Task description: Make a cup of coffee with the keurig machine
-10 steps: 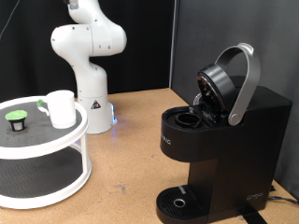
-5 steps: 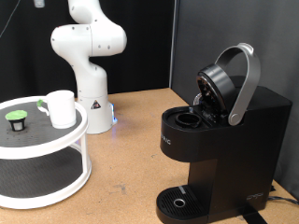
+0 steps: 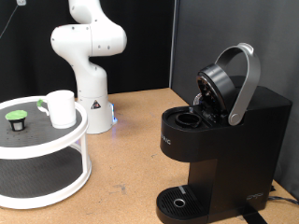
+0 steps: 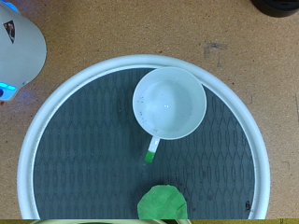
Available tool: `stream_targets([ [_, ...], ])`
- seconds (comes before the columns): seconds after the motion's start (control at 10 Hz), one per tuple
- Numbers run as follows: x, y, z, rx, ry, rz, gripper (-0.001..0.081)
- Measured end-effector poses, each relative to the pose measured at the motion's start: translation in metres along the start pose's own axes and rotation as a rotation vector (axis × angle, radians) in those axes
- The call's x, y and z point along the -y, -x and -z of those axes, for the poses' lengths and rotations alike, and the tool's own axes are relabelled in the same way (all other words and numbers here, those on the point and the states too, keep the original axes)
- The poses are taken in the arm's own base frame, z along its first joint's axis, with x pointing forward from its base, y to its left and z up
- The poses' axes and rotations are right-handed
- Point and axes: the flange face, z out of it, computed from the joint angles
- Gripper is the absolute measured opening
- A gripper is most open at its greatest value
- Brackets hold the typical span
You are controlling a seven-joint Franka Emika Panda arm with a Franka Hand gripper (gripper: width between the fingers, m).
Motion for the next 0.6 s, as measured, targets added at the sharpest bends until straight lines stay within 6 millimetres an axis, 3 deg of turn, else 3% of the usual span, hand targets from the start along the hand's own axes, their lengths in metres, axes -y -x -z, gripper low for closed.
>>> stream_targets([
  [0.6,-0.004,0.001,-0.01,0.007,-0.03,0.081,0.0805],
])
